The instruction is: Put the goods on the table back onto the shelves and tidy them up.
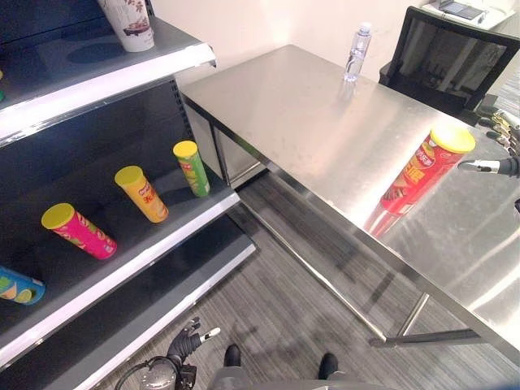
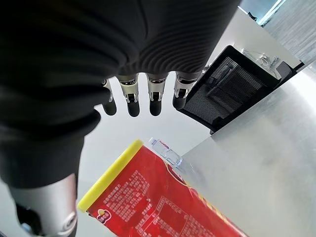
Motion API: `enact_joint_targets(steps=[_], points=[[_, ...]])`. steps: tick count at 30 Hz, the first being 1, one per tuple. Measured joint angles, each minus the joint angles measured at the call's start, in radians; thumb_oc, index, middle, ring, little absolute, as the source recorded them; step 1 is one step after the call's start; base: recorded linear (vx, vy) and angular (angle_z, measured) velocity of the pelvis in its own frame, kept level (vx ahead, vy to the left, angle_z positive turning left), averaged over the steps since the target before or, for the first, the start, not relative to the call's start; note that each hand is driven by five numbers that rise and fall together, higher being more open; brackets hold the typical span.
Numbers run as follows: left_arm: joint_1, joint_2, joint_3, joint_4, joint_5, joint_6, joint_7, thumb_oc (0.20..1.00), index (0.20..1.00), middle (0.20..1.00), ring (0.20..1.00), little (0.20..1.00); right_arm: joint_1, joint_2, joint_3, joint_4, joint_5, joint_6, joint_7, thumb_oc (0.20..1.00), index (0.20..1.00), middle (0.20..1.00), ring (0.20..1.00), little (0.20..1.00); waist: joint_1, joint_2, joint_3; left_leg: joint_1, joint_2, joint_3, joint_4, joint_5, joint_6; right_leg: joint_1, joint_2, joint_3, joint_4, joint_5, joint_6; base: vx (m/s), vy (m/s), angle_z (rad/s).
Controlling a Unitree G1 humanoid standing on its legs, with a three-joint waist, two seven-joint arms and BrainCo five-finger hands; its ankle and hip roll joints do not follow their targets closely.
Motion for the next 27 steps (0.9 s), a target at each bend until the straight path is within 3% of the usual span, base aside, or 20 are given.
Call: enact_joint_targets(steps=[8, 19, 20, 21, 22, 23, 27], points=[[0.001, 0.001, 0.004, 0.002, -0.019, 0.000, 0.001, 1.000, 1.000, 1.000, 1.000, 1.000, -0.008, 0.001, 0.043, 0.031, -0.003, 0.004, 0.001, 1.000, 1.000, 1.000, 1.000, 1.000, 0.016, 0.003, -0.002, -0.006, -0.001, -0.023, 0.000, 0.001, -0.002, 0.010, 0.000, -0.024, -0.002, -0.010, 0.003, 0.00, -0.005, 0.08], [0.001, 0.005, 0.007, 0.002, -0.027, 0.000, 0.003, 1.000, 1.000, 1.000, 1.000, 1.000, -0.164, 0.001, 0.188, 0.081, -0.003, 0.023, 0.008, 1.000, 1.000, 1.000, 1.000, 1.000, 0.025, 0.002, -0.001, -0.004, -0.004, -0.023, 0.000, 0.002, -0.003, 0.001, 0.002, -0.017, -0.005, -0.010, 0.003, -0.01, 0.003, -0.02], [-0.005, 0.005, 0.007, 0.002, -0.029, 0.000, 0.003, 1.000, 1.000, 1.000, 1.000, 1.000, -0.179, 0.002, 0.200, 0.087, -0.003, 0.023, 0.009, 0.736, 0.736, 0.736, 0.736, 0.736, 0.025, 0.001, -0.001, -0.004, -0.004, -0.026, 0.000, 0.002, -0.003, -0.001, 0.002, -0.015, -0.005, -0.009, 0.003, -0.04, 0.014, -0.06], [0.002, 0.006, 0.007, 0.004, -0.040, 0.000, 0.003, 1.000, 1.000, 1.000, 1.000, 1.000, -0.204, 0.001, 0.222, 0.097, -0.002, 0.023, 0.009, 0.567, 0.567, 0.567, 0.567, 0.567, 0.026, 0.001, 0.000, -0.004, -0.004, -0.026, 0.000, 0.002, -0.003, -0.004, 0.003, -0.008, -0.005, -0.008, 0.002, -0.02, 0.008, -0.12], [0.003, 0.008, 0.008, 0.004, -0.062, 0.000, 0.004, 1.000, 1.000, 1.000, 1.000, 1.000, -0.231, 0.001, 0.238, 0.098, -0.002, 0.023, 0.011, 0.307, 0.307, 0.307, 0.307, 0.307, 0.027, 0.000, 0.000, -0.006, -0.004, -0.023, 0.000, 0.002, -0.003, -0.010, 0.003, -0.002, -0.005, -0.007, 0.001, -0.01, 0.011, -0.15], [-0.001, 0.011, 0.008, 0.004, -0.064, -0.001, 0.004, 1.000, 1.000, 1.000, 1.000, 1.000, -0.243, 0.000, 0.245, 0.097, -0.002, 0.023, 0.015, 0.200, 0.200, 0.200, 0.200, 0.200, 0.031, 0.000, 0.000, -0.010, -0.004, -0.021, 0.000, 0.001, -0.003, -0.016, 0.003, 0.003, -0.005, -0.006, 0.000, -0.03, 0.009, -0.10], [-0.007, 0.017, 0.008, 0.004, -0.065, -0.001, 0.005, 1.000, 1.000, 1.000, 1.000, 1.000, -0.319, -0.004, 0.312, 0.119, 0.002, 0.023, 0.021, 0.200, 0.200, 0.200, 0.200, 0.200, 0.032, -0.004, 0.002, -0.014, -0.005, -0.022, 0.000, 0.001, -0.002, -0.026, 0.003, 0.011, -0.006, -0.003, -0.001, -0.03, 0.000, -0.06]])
